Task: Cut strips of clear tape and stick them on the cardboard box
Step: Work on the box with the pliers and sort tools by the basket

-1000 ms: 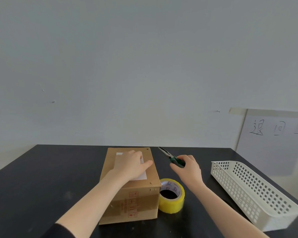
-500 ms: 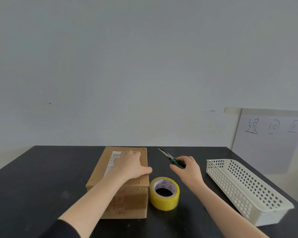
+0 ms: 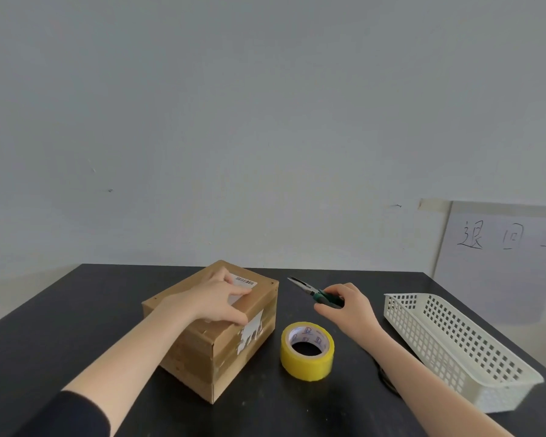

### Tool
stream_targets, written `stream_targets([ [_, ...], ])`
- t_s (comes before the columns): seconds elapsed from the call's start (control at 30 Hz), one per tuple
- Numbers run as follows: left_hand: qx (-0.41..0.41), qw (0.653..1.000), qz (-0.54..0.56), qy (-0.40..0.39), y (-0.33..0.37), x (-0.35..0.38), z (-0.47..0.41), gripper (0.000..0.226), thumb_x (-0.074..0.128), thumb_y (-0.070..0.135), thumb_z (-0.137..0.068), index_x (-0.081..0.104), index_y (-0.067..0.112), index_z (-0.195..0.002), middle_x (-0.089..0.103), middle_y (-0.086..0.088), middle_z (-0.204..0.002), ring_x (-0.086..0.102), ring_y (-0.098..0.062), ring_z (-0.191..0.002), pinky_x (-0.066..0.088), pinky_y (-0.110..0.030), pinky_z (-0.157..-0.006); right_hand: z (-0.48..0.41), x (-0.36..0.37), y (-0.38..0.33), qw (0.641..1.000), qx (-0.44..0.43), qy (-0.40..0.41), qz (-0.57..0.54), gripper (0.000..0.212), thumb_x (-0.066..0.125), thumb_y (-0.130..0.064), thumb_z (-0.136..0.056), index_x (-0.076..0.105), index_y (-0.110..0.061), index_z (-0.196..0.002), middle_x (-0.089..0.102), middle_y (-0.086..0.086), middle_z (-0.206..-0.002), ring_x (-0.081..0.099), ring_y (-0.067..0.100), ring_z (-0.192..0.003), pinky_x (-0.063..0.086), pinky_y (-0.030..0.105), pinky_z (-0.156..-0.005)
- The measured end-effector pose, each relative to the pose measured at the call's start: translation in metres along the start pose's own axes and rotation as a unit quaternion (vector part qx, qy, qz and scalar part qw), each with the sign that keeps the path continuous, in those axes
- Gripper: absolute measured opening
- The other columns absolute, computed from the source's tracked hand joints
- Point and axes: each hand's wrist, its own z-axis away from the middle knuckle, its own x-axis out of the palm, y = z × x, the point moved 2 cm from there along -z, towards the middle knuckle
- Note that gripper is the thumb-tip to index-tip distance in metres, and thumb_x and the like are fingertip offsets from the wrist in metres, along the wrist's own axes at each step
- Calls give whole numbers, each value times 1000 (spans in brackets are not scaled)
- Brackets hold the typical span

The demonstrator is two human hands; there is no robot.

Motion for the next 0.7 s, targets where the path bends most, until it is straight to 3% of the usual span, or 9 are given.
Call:
stream_targets([
  [0.13, 6, 1000, -3, -21, -3, -3, 6, 78, 66, 49, -75, 32, 48, -144, 29, 10, -127, 37, -13, -116, 52, -32, -91, 3, -3, -4, 1000, -18, -10, 12, 34, 75, -36, -79, 64, -25, -110, 55, -10, -101, 54, 4, -88, 40, 14, -68],
  [0.27, 24, 998, -49, -37, -5, -5, 14, 75, 64, 35, -80, 28, 48, -145, 30, 11, -145, 41, -13, -123, 49, -30, -95, 5, -7, -8, 999, -31, -15, 24, 34, 76, -37, -77, 65, -26, -108, 55, -10, -102, 55, 6, -90, 44, 17, -72],
  [0.57, 57, 988, -141, 6, -16, 0, 26, 84, 48, -9, -89, 24, 47, -147, 18, 14, -159, 25, -18, -145, 40, -31, -109, 6, -11, -18, 995, -68, -48, 49, 34, 76, -40, -75, 66, -29, -105, 55, -11, -103, 55, 7, -94, 50, 24, -82],
  [0.7, 70, 986, -143, 49, -26, 4, 34, 85, 44, -13, -91, 23, 46, -147, 17, 16, -159, 21, -17, -146, 35, -31, -113, 8, -10, -24, 993, -87, -57, 51, 33, 76, -38, -74, 67, -28, -104, 57, -9, -103, 56, 8, -94, 52, 25, -82],
])
